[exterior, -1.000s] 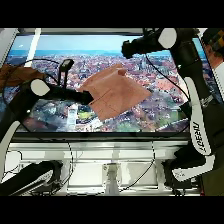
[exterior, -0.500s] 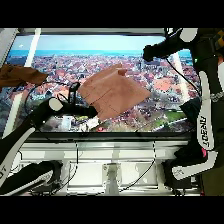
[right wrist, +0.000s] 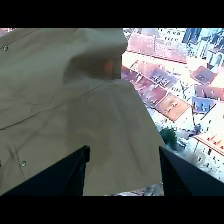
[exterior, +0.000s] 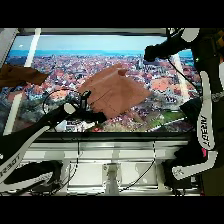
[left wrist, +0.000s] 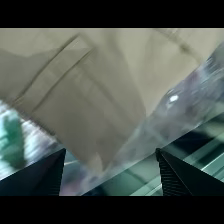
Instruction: Fold the clothes and pants, and hang the long-sleeved shirts on hangers.
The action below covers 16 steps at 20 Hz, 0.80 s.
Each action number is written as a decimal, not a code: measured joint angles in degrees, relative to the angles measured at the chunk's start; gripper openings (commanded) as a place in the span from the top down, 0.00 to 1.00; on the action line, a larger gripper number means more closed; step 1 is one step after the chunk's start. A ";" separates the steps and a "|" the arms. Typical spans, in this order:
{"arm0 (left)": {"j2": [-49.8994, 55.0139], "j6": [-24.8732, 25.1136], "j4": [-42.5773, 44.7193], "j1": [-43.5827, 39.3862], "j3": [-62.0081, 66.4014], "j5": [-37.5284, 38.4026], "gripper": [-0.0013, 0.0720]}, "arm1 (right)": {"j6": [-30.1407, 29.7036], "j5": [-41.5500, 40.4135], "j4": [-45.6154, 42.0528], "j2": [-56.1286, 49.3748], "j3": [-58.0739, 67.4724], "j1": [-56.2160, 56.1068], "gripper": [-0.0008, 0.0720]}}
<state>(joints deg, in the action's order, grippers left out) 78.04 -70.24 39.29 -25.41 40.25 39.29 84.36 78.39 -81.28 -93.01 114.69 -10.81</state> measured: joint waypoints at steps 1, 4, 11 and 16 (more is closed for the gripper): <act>0.66 -0.04 -1.29 -0.09 0.22 -0.79 0.24 | 0.00 0.00 0.07 0.00 0.00 0.00 0.32; 2.19 -0.09 -3.43 -0.26 1.16 -3.74 0.81 | -0.02 0.02 0.15 0.00 0.00 0.00 0.32; 2.27 1.29 -6.45 -0.26 8.48 -6.60 0.97 | 0.00 0.46 0.37 0.00 0.00 0.00 0.32; -3.63 2.64 -6.86 -0.24 21.00 -5.86 0.97 | 0.04 0.66 -0.79 0.55 0.00 0.28 0.32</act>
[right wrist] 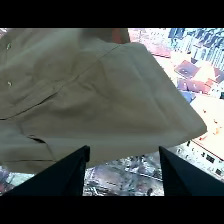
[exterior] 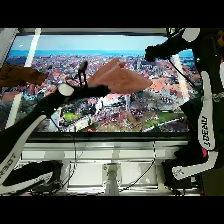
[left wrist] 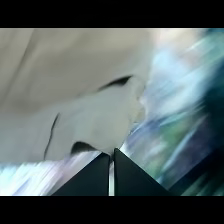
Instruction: Fold the clothes and pants, and hang the long-sleeved shirts on hangers.
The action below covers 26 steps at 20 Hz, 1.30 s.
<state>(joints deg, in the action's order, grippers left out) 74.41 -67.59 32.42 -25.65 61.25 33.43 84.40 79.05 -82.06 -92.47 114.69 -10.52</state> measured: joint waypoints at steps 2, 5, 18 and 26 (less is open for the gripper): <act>-3.30 0.15 -0.94 0.00 5.51 -0.44 0.97 | 0.00 0.04 -0.39 0.76 0.00 0.11 0.32; -8.70 0.46 -2.12 0.04 12.39 -1.09 0.97 | 0.04 0.22 -0.79 2.36 0.00 0.13 0.32; -11.52 -20.41 22.01 21.44 2.43 0.28 0.97 | -3.54 4.52 -4.04 7.85 0.00 0.15 0.32; -4.59 -15.08 24.57 44.17 -2.73 7.26 0.97 | -4.52 3.21 -5.05 7.04 -2.08 0.15 0.32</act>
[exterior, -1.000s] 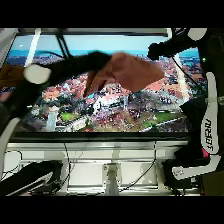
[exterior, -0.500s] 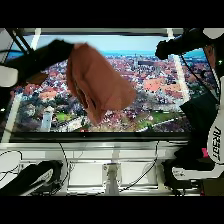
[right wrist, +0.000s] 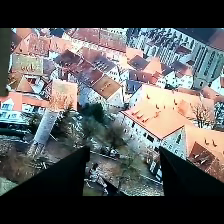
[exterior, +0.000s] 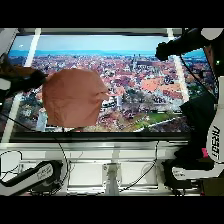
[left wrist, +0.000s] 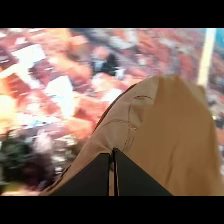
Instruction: Fold the clothes and pants, and hang the long-sleeved shirts on hangers.
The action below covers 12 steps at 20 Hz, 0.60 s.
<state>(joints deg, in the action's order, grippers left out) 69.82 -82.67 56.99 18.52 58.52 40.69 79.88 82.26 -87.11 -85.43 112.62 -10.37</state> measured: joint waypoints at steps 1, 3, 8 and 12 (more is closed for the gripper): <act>-0.02 0.92 0.15 2.64 -0.09 1.38 0.97 | 0.00 -0.13 -0.02 -0.04 -0.87 0.00 0.32; -1.36 3.43 0.37 7.89 -0.22 4.02 0.97 | -0.04 -0.42 -0.02 -0.20 -3.06 0.00 0.32; -12.31 13.31 -3.10 18.16 0.72 6.43 0.97 | -0.04 -1.09 -0.02 -0.20 -7.45 0.00 0.32; -24.04 16.85 -4.63 24.83 2.60 -2.86 0.97 | 0.17 -2.05 0.87 -0.22 -8.92 0.00 0.32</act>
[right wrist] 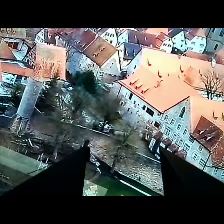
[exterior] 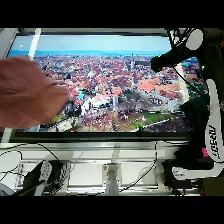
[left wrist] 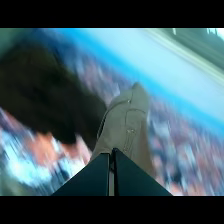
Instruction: Fold the clothes and pants, and hang the long-sleeved shirts on hangers.
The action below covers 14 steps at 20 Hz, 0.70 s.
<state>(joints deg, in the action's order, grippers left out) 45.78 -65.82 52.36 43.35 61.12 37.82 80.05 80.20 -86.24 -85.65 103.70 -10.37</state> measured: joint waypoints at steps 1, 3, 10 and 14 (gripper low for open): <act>-2.47 0.37 -0.11 1.20 0.33 -2.56 0.97 | 0.04 -0.13 0.26 0.00 -0.13 0.00 0.32; -6.73 1.03 -0.39 2.82 0.76 -7.08 0.97 | 0.07 -0.33 0.55 0.00 -0.37 0.00 0.32; -6.08 -2.45 -0.52 4.31 -2.47 -9.03 0.97 | 0.15 -1.57 1.70 0.02 -0.52 0.00 0.32; -0.04 -4.72 -0.52 4.42 -11.32 -5.79 0.33 | 0.17 -1.84 1.92 0.00 -0.52 0.00 0.32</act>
<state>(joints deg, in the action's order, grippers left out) 45.74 -70.54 51.83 47.77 49.80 32.03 80.23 78.37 -84.31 -85.65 103.18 -10.37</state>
